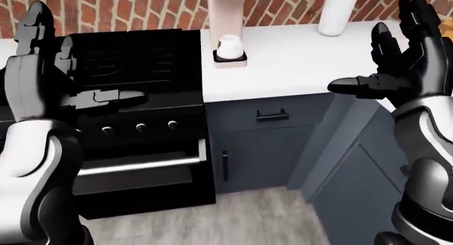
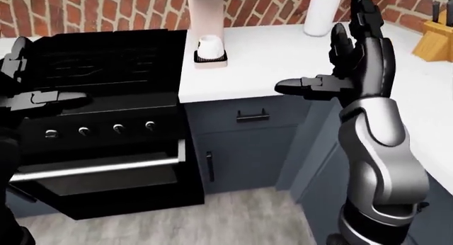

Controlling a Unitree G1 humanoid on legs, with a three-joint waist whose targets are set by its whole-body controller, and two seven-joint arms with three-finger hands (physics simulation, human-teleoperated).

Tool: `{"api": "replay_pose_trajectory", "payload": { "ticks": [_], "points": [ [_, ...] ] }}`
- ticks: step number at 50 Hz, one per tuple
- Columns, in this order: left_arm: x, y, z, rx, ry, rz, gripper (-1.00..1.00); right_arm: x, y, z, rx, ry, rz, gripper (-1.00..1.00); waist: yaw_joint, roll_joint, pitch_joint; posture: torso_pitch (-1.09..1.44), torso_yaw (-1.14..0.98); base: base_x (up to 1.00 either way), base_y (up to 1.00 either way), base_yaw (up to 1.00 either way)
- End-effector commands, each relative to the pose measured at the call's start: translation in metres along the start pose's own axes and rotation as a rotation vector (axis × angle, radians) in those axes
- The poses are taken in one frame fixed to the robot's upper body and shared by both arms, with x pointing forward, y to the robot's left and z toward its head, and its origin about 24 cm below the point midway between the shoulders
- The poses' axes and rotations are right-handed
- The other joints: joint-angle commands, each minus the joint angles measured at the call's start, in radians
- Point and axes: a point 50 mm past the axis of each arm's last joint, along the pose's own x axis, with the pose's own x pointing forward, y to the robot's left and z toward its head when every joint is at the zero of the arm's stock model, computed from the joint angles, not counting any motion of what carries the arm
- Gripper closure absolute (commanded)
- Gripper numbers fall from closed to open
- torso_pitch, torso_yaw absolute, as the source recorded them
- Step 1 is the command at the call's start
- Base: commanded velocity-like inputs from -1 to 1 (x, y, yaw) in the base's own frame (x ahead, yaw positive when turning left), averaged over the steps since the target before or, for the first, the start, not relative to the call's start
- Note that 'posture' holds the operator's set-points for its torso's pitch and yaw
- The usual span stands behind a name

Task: Pick the mug from under the coffee machine dispenser and place it on the counter.

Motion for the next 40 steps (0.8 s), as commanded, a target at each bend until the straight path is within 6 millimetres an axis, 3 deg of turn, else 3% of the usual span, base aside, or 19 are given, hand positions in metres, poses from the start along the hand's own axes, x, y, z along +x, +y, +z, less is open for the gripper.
{"api": "replay_pose_trajectory", "payload": {
  "ticks": [1, 5, 7, 8, 10, 13, 16, 18, 20, 21, 23, 28, 31, 33, 34, 35, 36, 40],
  "points": [
    [-0.0011, -0.0026, 0.0168, -0.001, -0.094, -0.016, -1.00, -0.0006, -0.0036, 0.0209, -0.013, -0.108, -0.018, -1.00, -0.003, -0.001, -0.015, 0.00, 0.00, 0.23, 0.00, 0.00],
    [-0.0012, -0.0017, 0.0176, -0.001, -0.095, -0.013, -1.00, -0.0011, -0.0037, 0.0201, -0.014, -0.107, -0.019, -1.00, 0.006, -0.052, -0.014, 0.00, 0.00, 0.23, 0.00, 0.00],
    [-0.0013, -0.0019, 0.0174, -0.003, -0.094, -0.014, -1.00, -0.0008, -0.0040, 0.0204, -0.014, -0.107, -0.020, -1.00, 0.009, -0.109, -0.027, 0.00, 0.00, 0.24, 0.00, 0.00],
    [-0.0011, -0.0019, 0.0177, -0.003, -0.094, -0.014, -1.00, -0.0007, -0.0040, 0.0208, -0.013, -0.108, -0.019, -1.00, 0.002, -0.087, -0.025, 0.00, 0.00, 0.23, 0.00, 0.00],
    [-0.0011, -0.0023, 0.0180, -0.003, -0.095, -0.015, -1.00, -0.0005, -0.0046, 0.0196, -0.014, -0.106, -0.022, -1.00, -0.001, -0.094, -0.014, 0.00, 0.00, 0.24, 0.00, 0.00],
    [-0.0016, -0.0022, 0.0184, -0.005, -0.095, -0.016, -1.00, -0.0003, -0.0057, 0.0207, -0.015, -0.107, -0.024, -1.00, -0.008, -0.072, -0.020, 0.00, 0.00, 0.23, 0.00, 0.00],
    [-0.0014, -0.0022, 0.0193, -0.005, -0.097, -0.016, -1.00, 0.0000, -0.0070, 0.0218, -0.014, -0.108, -0.028, -1.00, -0.013, -0.043, -0.006, 0.00, 0.00, 0.23, 0.00, 0.00],
    [-0.0017, -0.0021, 0.0191, -0.004, -0.096, -0.016, -1.00, -0.0004, -0.0070, 0.0217, -0.014, -0.107, -0.027, -1.00, -0.019, -0.013, -0.008, 0.00, 0.00, 0.23, 0.00, 0.00],
    [-0.0018, -0.0023, 0.0193, -0.005, -0.097, -0.017, -1.00, -0.0005, -0.0075, 0.0214, -0.015, -0.106, -0.029, -1.00, -0.025, 0.041, -0.024, 0.00, 0.00, 0.23, 0.00, 0.00],
    [-0.0017, -0.0021, 0.0194, -0.004, -0.097, -0.016, -1.00, -0.0005, -0.0074, 0.0216, -0.014, -0.107, -0.029, -1.00, -0.020, 0.030, -0.030, 0.00, 0.00, 0.23, 0.00, 0.00],
    [-0.0017, -0.0019, 0.0193, -0.004, -0.096, -0.016, -1.00, -0.0004, -0.0073, 0.0218, -0.014, -0.107, -0.029, -1.00, -0.015, 0.036, -0.015, 0.00, 0.00, 0.23, 0.00, 0.00],
    [-0.0012, -0.0020, 0.0201, -0.005, -0.098, -0.016, -1.00, -0.0004, -0.0074, 0.0222, -0.014, -0.108, -0.029, -1.00, 0.000, -0.005, -0.018, 0.00, 0.00, 0.23, 0.00, 0.00],
    [-0.0012, -0.0020, 0.0204, -0.004, -0.098, -0.016, -1.00, -0.0003, -0.0075, 0.0222, -0.014, -0.108, -0.030, -1.00, 0.006, -0.041, -0.013, 0.00, 0.00, 0.23, 0.00, 0.00],
    [-0.0012, -0.0019, 0.0205, -0.004, -0.098, -0.015, -1.00, -0.0004, -0.0074, 0.0223, -0.014, -0.108, -0.029, -1.00, 0.010, -0.088, -0.023, 0.00, 0.00, 0.23, 0.00, 0.00],
    [-0.0013, -0.0020, 0.0205, -0.005, -0.098, -0.016, -1.00, -0.0005, -0.0074, 0.0221, -0.015, -0.108, -0.030, -1.00, 0.014, -0.097, -0.035, 0.00, 0.00, 0.23, 0.00, 0.00],
    [-0.0013, -0.0020, 0.0205, -0.005, -0.098, -0.016, -1.00, -0.0005, -0.0074, 0.0222, -0.014, -0.108, -0.029, -1.00, 0.000, -0.080, -0.022, 0.00, 0.00, 0.23, 0.00, 0.00],
    [-0.0014, -0.0021, 0.0209, -0.005, -0.098, -0.016, -1.00, -0.0005, -0.0074, 0.0224, -0.014, -0.108, -0.030, -1.00, 0.003, -0.096, -0.014, 0.00, 0.00, 0.23, 0.00, 0.00],
    [-0.0020, -0.0023, 0.0208, -0.005, -0.093, -0.017, -1.00, -0.0005, -0.0074, 0.0223, -0.015, -0.108, -0.030, -1.00, -0.009, -0.067, -0.016, 0.00, 0.00, 0.23, 0.00, 0.00]
  ]
}}
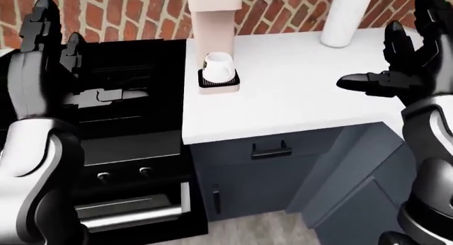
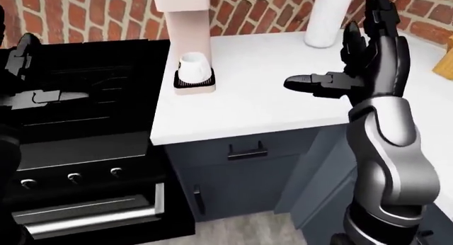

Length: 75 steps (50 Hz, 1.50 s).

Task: Pick the mug from under the coffee machine dispenser and place it on the counter.

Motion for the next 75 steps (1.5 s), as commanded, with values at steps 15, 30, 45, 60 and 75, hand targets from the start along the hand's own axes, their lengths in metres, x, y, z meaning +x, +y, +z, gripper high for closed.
{"api": "replay_pose_trajectory", "payload": {
  "ticks": [15, 30, 45, 60, 75],
  "points": [
    [-0.001, 0.004, 0.016, 0.019, -0.074, 0.023, -1.00, -0.001, 0.005, 0.018, 0.006, -0.094, 0.037, -1.00, 0.007, 0.042, 0.005, 0.00, 0.00, 0.14, 0.00, 0.00],
    [0.000, 0.000, 0.013, -0.003, -0.025, 0.039, -1.00, -0.002, 0.005, 0.018, 0.015, -0.096, 0.035, -1.00, 0.007, 0.026, -0.026, 0.00, 0.00, 0.00, 0.00, 0.00],
    [0.002, -0.017, -0.006, -0.038, 0.117, 0.131, -1.00, 0.000, 0.003, 0.014, -0.006, -0.071, 0.011, -1.00, 0.005, 0.019, -0.020, 0.00, 0.00, 0.00, 0.00, 0.00],
    [0.004, -0.057, 0.004, -0.062, 0.167, 0.138, -1.00, 0.002, 0.002, 0.011, -0.040, -0.051, -0.012, -1.00, 0.016, 0.005, -0.023, 0.00, 0.00, 0.00, 0.00, 0.00],
    [0.014, -0.095, 0.008, -0.122, 0.247, 0.115, -1.00, 0.001, 0.001, 0.008, -0.053, -0.041, -0.023, -1.00, 0.014, -0.001, -0.026, 0.00, 0.00, 0.00, 0.00, 0.00]
  ]
}}
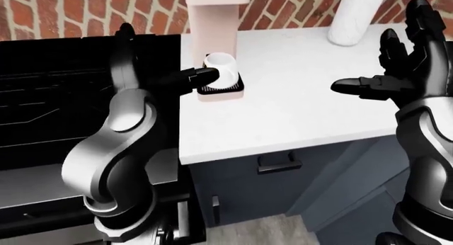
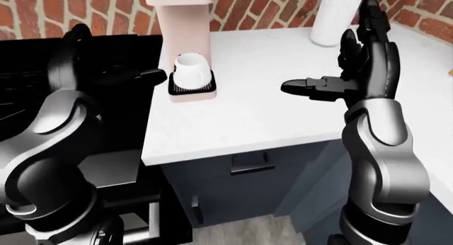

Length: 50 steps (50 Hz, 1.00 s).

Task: Pick the mug from under the coffee machine dispenser and place it on the counter.

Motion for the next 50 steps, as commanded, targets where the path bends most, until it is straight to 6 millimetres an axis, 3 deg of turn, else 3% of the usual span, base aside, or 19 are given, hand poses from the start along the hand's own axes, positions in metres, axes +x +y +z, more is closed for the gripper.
{"api": "replay_pose_trajectory", "payload": {
  "ticks": [1, 21, 29, 43, 50],
  "points": [
    [-0.002, -0.002, 0.010, -0.018, -0.059, 0.014, -1.00, 0.000, -0.001, 0.017, -0.007, -0.087, -0.005, -1.00, 0.001, -0.006, -0.024, 0.00, 0.00, 0.00, 0.00, 0.00],
    [0.007, -0.028, -0.007, 0.014, -0.016, 0.078, -1.00, 0.000, -0.003, 0.018, -0.008, -0.092, -0.008, -1.00, -0.003, -0.013, -0.034, 0.00, 0.00, 0.00, 0.00, 0.00],
    [0.015, -0.040, -0.024, -0.001, 0.026, 0.051, -1.00, -0.001, -0.003, 0.016, -0.010, -0.090, -0.006, -1.00, -0.001, -0.016, -0.036, 0.00, 0.00, 0.00, 0.00, 0.00],
    [0.013, -0.054, -0.013, 0.059, -0.103, 0.035, -1.00, -0.002, -0.003, 0.014, -0.010, -0.092, -0.007, -1.00, 0.002, -0.022, -0.034, 0.00, 0.00, 0.00, 0.00, 0.00],
    [0.013, -0.063, -0.023, 0.054, -0.084, 0.022, -1.00, -0.002, -0.004, 0.016, -0.009, -0.096, -0.008, -1.00, 0.003, -0.027, -0.034, 0.00, 0.00, 0.00, 0.00, 0.00]
  ]
}}
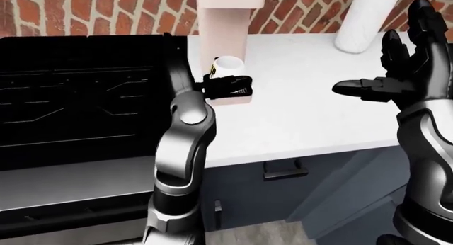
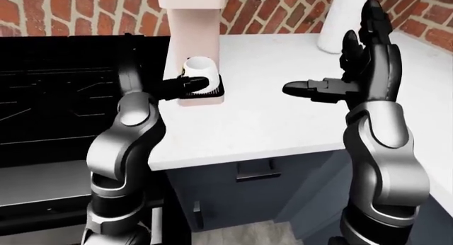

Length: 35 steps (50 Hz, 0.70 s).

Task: Pick the mug from under the coffee machine dispenser and place it on the counter.

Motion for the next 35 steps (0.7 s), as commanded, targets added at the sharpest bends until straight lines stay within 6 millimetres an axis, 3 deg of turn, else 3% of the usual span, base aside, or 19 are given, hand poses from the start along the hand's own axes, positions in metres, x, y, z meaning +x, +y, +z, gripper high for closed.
{"api": "replay_pose_trajectory", "payload": {
  "ticks": [1, 22, 35],
  "points": [
    [-0.002, -0.002, 0.013, -0.034, -0.066, -0.006, -1.00, 0.000, -0.001, 0.017, -0.007, -0.088, -0.005, -1.00, 0.000, -0.006, -0.025, 0.00, 0.00, 0.00, 0.00, 0.00],
    [0.009, -0.020, -0.007, -0.061, 0.000, 0.074, -1.00, -0.001, -0.002, 0.015, -0.005, -0.086, -0.010, -1.00, 0.004, -0.018, -0.026, 0.00, 0.00, 0.00, 0.00, 0.00],
    [0.010, -0.037, -0.001, -0.071, -0.021, 0.085, -1.00, -0.001, -0.005, 0.015, -0.005, -0.085, -0.014, -1.00, 0.003, -0.021, -0.029, 0.00, 0.00, 0.00, 0.00, 0.00]
  ]
}}
